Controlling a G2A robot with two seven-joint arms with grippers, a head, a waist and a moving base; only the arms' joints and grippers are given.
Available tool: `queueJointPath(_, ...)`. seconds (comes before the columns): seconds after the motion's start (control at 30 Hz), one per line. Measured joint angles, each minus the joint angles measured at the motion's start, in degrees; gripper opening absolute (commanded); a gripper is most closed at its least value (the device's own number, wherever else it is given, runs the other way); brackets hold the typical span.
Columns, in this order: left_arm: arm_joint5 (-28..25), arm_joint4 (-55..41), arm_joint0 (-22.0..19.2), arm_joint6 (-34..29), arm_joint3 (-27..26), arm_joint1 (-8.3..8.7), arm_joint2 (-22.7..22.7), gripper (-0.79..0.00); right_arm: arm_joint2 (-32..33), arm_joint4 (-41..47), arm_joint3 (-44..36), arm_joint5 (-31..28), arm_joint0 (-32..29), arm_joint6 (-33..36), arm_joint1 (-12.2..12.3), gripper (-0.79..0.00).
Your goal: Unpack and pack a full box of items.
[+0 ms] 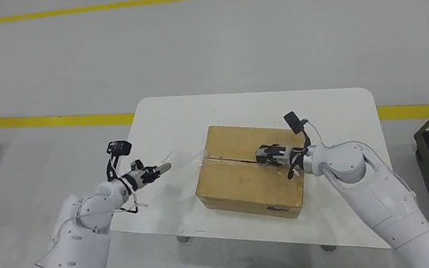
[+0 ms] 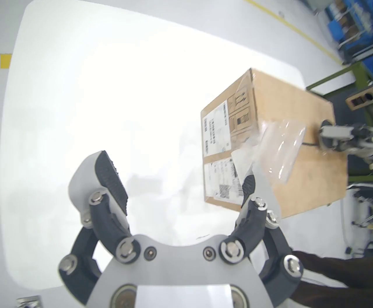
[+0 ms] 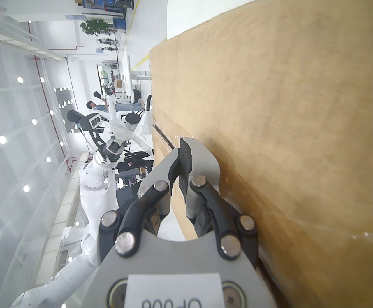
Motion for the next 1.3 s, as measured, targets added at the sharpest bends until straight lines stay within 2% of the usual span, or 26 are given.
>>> queueJointPath(0.17,0.2,12.6,-0.1,0.7,-2.3,0.7,1.3,0.0,-0.1,-0.1,0.0,0.1,0.2,-0.2,-0.1,-0.785)
queueJointPath(0.37,0.2,12.8,-0.1,0.7,-2.2,0.67,1.2,0.0,0.1,-0.4,-1.1,-0.2,0.0,-0.4,0.0,-0.785)
queueJointPath(0.47,0.2,12.8,-0.1,0.7,-2.2,0.67,1.2,0.0,0.2,-0.2,-2.6,-2.1,-0.4,-0.1,0.0,-0.785)
queueJointPath(0.63,0.8,7.4,0.3,-0.2,-1.2,0.65,0.1,0.0,0.1,-0.8,-3.1,-3.4,-0.8,1.2,0.2,-0.785)
queueJointPath(0.8,-1.8,-5.3,-1.0,-6.5,1.6,1.02,-3.1,0.0,-0.4,-1.9,-1.7,-1.1,-0.7,1.1,0.2,-0.785)
queueJointPath(1.0,-1.5,-14.6,-2.6,-11.7,4.5,1.87,-6.7,0.0,-0.8,-2.7,-0.3,0.5,-0.3,0.6,0.1,-0.785)
queueJointPath(1.3,0.1,-14.3,-3.9,-12.7,6.2,3.19,-8.8,0.0,-1.0,-3.1,0.5,1.5,0.0,0.0,0.0,-0.785)
